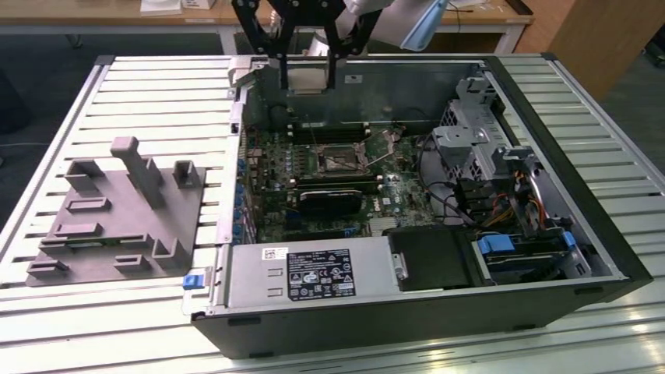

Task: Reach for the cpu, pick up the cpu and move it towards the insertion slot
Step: 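Pick up the cpu and move it towards the insertion slot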

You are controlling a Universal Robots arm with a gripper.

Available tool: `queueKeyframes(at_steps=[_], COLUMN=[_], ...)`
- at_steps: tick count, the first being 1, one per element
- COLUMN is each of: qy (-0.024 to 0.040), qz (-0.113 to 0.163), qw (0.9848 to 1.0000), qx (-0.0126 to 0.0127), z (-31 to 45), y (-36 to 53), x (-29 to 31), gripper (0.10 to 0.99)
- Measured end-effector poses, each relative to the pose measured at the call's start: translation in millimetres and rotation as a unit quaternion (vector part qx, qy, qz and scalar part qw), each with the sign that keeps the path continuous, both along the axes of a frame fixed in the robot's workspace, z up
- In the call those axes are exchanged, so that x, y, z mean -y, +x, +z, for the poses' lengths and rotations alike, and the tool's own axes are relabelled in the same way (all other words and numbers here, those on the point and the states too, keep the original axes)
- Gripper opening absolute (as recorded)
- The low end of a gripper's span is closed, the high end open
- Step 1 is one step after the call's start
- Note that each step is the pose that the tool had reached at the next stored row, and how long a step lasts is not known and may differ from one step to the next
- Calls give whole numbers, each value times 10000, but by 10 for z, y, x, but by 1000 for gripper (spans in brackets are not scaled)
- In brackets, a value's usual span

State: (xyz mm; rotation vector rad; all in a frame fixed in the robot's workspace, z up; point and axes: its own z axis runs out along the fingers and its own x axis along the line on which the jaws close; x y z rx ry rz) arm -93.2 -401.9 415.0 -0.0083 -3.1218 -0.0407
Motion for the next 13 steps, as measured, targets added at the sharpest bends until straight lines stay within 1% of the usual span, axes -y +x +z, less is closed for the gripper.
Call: queueKeyframes(at_steps=[13], qy=[-1], qz=[0], qw=[10000], qx=[-36], z=[-226], y=[182], x=[-250], gripper=[541])
